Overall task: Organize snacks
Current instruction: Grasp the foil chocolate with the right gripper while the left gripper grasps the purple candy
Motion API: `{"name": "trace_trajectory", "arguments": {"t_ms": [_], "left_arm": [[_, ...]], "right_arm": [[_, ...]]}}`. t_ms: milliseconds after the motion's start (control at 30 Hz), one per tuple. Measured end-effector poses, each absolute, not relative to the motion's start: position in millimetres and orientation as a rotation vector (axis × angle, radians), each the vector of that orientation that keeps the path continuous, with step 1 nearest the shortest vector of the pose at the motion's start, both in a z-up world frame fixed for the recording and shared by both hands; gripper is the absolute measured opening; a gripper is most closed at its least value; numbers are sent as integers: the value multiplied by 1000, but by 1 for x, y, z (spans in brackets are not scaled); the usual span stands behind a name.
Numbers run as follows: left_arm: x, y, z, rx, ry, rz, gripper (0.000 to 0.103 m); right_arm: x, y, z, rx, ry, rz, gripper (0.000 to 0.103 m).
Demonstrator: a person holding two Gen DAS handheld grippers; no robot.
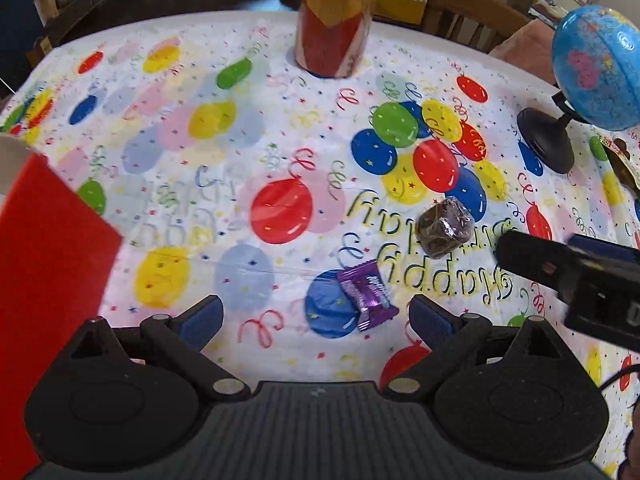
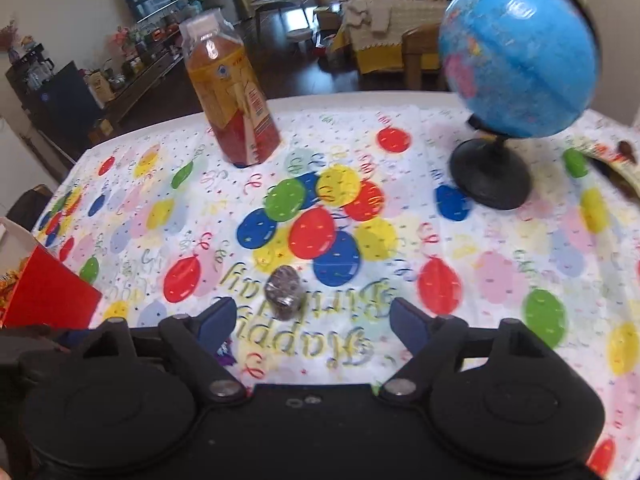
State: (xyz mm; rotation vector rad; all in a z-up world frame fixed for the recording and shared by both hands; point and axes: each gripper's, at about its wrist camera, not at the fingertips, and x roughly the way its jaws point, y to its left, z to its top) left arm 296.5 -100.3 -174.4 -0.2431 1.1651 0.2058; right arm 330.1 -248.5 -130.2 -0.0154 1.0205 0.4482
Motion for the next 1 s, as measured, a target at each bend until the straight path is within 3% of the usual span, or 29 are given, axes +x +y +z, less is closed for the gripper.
{"name": "trace_trajectory", "arguments": {"t_ms": [100,200,467,733,1000], "left_arm": [[304,-107,-182,-232,1188,186,88],[308,-111,-189,-229,1202,173,78],[312,-124,-190,-193,1163,162,76],[308,-133,-189,-113,1144,181,53],[307,-118,-187,-167,1148,182,33]], "right_arm": [[340,-240,-141,-13,1037,476,75],[348,-233,-152,-12,1060,492,61],[359,-222,-169,8,1088,532,49],[359,-213,-177,-18,1101,552,29],[353,-221,-176,-3,1104,543,24]]}}
